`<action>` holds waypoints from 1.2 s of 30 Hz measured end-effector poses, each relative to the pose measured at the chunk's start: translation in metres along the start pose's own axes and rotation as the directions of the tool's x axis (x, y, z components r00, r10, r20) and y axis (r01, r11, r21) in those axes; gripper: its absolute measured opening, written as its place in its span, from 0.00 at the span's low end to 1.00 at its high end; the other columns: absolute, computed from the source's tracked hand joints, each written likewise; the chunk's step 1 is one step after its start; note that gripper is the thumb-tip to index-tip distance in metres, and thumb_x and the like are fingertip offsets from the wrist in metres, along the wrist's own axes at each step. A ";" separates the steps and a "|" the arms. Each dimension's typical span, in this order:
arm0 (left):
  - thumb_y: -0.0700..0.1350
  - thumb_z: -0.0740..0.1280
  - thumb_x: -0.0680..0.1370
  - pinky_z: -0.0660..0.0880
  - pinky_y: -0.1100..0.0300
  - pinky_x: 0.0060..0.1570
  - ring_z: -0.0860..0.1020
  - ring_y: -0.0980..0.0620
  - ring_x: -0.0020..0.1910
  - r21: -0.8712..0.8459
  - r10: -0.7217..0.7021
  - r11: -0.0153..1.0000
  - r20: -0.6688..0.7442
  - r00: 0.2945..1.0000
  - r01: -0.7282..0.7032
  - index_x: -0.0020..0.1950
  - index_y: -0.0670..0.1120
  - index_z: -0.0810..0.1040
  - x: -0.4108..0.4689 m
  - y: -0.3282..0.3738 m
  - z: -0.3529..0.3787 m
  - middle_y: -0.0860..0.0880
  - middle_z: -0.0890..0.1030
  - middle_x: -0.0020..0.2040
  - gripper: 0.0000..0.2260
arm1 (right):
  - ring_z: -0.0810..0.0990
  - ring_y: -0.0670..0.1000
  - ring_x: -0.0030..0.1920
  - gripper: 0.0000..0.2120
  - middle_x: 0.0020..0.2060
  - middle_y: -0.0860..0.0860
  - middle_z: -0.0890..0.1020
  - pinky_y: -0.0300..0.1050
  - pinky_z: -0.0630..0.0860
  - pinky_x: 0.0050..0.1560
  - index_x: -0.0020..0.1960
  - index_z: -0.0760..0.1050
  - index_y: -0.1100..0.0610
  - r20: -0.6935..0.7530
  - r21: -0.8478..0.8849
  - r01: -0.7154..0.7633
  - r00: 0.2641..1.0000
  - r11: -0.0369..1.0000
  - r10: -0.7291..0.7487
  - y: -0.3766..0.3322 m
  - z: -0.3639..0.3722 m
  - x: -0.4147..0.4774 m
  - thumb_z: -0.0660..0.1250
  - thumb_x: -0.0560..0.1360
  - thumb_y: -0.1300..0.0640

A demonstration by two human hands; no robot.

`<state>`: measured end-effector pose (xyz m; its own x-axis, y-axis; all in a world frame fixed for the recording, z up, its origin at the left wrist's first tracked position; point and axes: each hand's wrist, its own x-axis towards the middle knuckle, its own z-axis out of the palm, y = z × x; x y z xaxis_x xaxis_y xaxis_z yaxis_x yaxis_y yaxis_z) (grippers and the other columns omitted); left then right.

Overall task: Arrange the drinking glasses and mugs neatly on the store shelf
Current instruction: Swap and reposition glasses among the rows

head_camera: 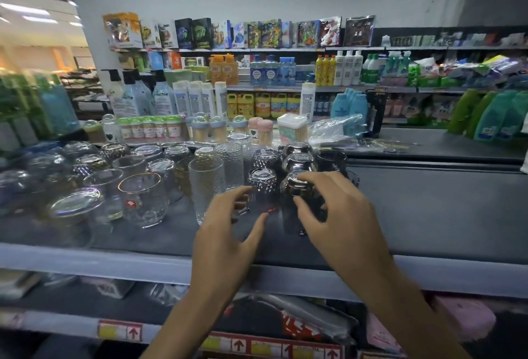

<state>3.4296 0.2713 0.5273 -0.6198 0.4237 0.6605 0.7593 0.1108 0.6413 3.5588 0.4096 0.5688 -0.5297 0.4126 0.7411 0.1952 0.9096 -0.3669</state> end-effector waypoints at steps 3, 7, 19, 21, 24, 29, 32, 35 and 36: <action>0.49 0.74 0.77 0.79 0.54 0.56 0.78 0.58 0.58 0.138 0.064 0.989 -0.009 0.998 -0.062 0.67 0.53 0.77 0.008 -0.012 -0.027 0.56 0.78 0.60 0.19 | 0.81 0.48 0.51 0.17 0.55 0.47 0.82 0.45 0.81 0.51 0.63 0.80 0.52 0.035 0.059 0.006 0.999 0.998 -0.008 -0.020 0.017 0.004 0.74 0.75 0.56; 0.53 0.75 0.76 0.78 0.51 0.55 0.77 0.48 0.58 0.323 0.091 0.943 -0.025 0.996 -0.078 0.69 0.52 0.76 0.039 -0.035 -0.057 0.51 0.76 0.62 0.23 | 0.77 0.42 0.47 0.17 0.52 0.42 0.81 0.37 0.75 0.49 0.63 0.79 0.48 0.101 0.094 -0.028 0.995 0.995 0.018 -0.047 0.043 0.008 0.74 0.76 0.54; 0.62 0.70 0.76 0.79 0.47 0.57 0.77 0.46 0.66 0.319 -0.025 0.944 0.336 0.941 -0.089 0.81 0.57 0.58 0.101 -0.084 -0.063 0.49 0.74 0.70 0.38 | 0.83 0.40 0.45 0.21 0.48 0.40 0.81 0.30 0.76 0.43 0.65 0.74 0.44 0.266 0.184 -0.389 0.904 0.903 0.336 -0.097 0.129 0.005 0.74 0.75 0.54; 0.61 0.72 0.75 0.78 0.45 0.59 0.77 0.45 0.67 0.284 -0.045 0.957 0.357 0.933 -0.063 0.82 0.56 0.58 0.102 -0.086 -0.063 0.49 0.74 0.71 0.39 | 0.83 0.38 0.45 0.22 0.50 0.41 0.82 0.29 0.75 0.43 0.66 0.74 0.45 0.270 0.197 -0.437 0.885 0.877 0.380 -0.100 0.133 0.002 0.75 0.75 0.55; 0.61 0.75 0.72 0.78 0.45 0.61 0.77 0.46 0.66 0.249 -0.078 0.968 0.323 0.943 -0.006 0.81 0.55 0.62 0.103 -0.085 -0.068 0.50 0.76 0.69 0.41 | 0.83 0.38 0.47 0.23 0.50 0.40 0.82 0.31 0.78 0.45 0.68 0.74 0.46 0.302 0.224 -0.506 0.849 0.833 0.434 -0.102 0.133 -0.003 0.75 0.75 0.54; 0.55 0.82 0.67 0.75 0.59 0.53 0.79 0.57 0.54 0.070 -0.099 0.994 0.234 0.967 0.085 0.70 0.54 0.73 0.088 -0.078 -0.093 0.55 0.79 0.56 0.35 | 0.85 0.44 0.50 0.27 0.54 0.44 0.82 0.52 0.85 0.43 0.73 0.72 0.46 0.401 0.328 -0.638 0.762 0.697 0.509 -0.099 0.125 -0.013 0.75 0.76 0.48; 0.52 0.85 0.63 0.77 0.57 0.55 0.80 0.61 0.52 -0.182 -0.196 0.957 0.179 0.964 0.228 0.62 0.55 0.76 0.074 -0.078 -0.108 0.57 0.82 0.51 0.31 | 0.87 0.49 0.44 0.25 0.53 0.47 0.85 0.48 0.83 0.36 0.74 0.71 0.50 0.448 0.469 -0.700 0.714 0.539 0.538 -0.102 0.115 -0.015 0.71 0.79 0.47; 0.56 0.87 0.56 0.81 0.48 0.56 0.83 0.51 0.57 -0.472 -0.351 0.788 0.185 0.918 0.396 0.61 0.57 0.78 0.063 -0.078 -0.117 0.56 0.83 0.56 0.36 | 0.87 0.50 0.51 0.26 0.57 0.47 0.84 0.48 0.82 0.35 0.73 0.73 0.54 0.496 0.590 -0.723 0.675 0.358 0.547 -0.108 0.106 -0.012 0.70 0.78 0.45; 0.55 0.87 0.55 0.83 0.47 0.53 0.84 0.48 0.57 -0.568 -0.389 0.700 0.204 0.898 0.432 0.61 0.57 0.78 0.060 -0.076 -0.117 0.53 0.82 0.60 0.37 | 0.87 0.51 0.53 0.27 0.60 0.49 0.83 0.47 0.80 0.34 0.72 0.72 0.56 0.520 0.637 -0.720 0.666 0.277 0.534 -0.109 0.104 -0.009 0.70 0.78 0.45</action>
<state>3.3116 0.1829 0.5642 -0.8118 0.5207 0.2643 0.1508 -0.2502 0.9564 3.4567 0.3015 0.5434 -0.6780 0.7350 0.0050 -0.0903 -0.0766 -0.9930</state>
